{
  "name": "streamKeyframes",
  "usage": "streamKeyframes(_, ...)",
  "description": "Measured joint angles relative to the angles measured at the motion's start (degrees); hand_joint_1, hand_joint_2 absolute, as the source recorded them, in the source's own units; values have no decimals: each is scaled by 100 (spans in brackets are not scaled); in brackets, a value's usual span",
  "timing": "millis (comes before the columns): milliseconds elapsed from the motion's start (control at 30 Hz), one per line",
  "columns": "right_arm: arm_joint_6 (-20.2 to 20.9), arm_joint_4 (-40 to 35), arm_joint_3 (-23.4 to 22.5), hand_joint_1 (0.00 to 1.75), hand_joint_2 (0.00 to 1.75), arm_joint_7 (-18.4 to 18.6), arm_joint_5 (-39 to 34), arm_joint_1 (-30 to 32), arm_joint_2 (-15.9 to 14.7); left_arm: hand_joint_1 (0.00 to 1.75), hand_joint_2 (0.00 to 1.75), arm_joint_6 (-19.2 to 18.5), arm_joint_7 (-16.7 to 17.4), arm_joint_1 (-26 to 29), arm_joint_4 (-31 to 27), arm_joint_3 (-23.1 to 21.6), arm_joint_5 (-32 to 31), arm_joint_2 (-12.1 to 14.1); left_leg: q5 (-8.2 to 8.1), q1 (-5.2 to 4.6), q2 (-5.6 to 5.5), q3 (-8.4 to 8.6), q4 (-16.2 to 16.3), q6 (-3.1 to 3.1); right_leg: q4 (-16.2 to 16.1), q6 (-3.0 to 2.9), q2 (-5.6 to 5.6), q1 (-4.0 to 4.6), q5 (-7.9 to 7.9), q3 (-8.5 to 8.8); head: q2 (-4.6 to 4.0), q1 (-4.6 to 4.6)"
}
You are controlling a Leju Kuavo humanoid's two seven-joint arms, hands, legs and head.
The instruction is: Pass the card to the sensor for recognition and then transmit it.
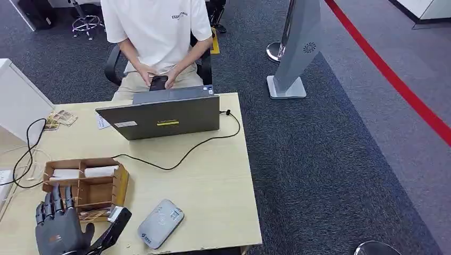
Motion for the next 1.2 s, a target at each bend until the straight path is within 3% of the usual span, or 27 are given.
streamKeyframes(467, 9, 0, 2, 0, 175, -20, 24, 1, 2, 0, 175, -31, 105, -26, 343, -192, 0, 74, 0, 0, 0, 0, 0, 0, 0, 0, 0, 0, 0, 0, -2, 0)
streamKeyframes(500, 9, 0, 2, 0, 175, -20, 24, 1, 2, 175, 175, -31, 105, -25, 356, -192, 0, 77, 0, 0, 0, 0, 0, 0, 0, 0, 0, 0, 0, 0, -2, 0)
streamKeyframes(733, 9, 0, 2, 0, 175, -24, 35, 1, 13, 175, 175, -87, -142, -25, 439, -195, 0, 70, 0, 0, 0, 0, 0, 0, 0, 0, 0, 0, 0, 0, -2, 0)
streamKeyframes(1200, 15, 0, 2, 0, 175, 0, 55, 1, 17, 175, 175, -37, -230, -77, 579, -195, 0, 70, 0, 0, -1, 6, 0, 0, 0, 0, -1, 0, 0, 7, 0, 0)
